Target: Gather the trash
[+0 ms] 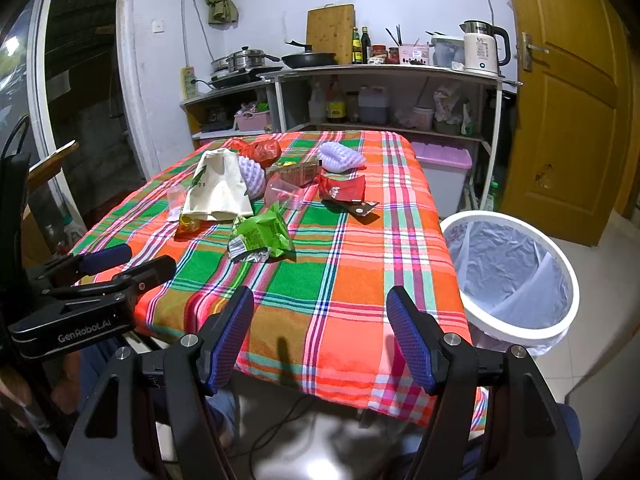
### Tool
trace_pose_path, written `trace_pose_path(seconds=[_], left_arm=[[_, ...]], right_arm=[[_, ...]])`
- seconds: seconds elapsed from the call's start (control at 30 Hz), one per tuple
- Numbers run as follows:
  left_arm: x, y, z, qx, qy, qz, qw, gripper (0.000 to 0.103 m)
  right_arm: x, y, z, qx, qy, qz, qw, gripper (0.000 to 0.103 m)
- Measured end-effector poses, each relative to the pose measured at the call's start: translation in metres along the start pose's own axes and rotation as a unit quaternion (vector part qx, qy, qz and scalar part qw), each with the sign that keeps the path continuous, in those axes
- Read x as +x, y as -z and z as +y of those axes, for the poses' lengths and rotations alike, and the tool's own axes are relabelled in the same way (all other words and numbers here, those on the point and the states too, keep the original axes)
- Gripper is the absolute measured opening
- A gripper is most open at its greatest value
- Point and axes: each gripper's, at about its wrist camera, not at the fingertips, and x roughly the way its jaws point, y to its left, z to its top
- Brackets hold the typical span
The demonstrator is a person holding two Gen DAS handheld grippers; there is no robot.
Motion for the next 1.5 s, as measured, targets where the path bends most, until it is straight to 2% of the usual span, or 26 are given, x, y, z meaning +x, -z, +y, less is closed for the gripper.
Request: trace_pose_path(seconds=[1.5], left_arm=[[-0.002,0.0005,-0.0056,0.004,-0.002,-0.002,1.0,0.075]], right_arm=[[0.002,0.001,0.0031,0.001,-0.004,0.003,1.0,0.069]])
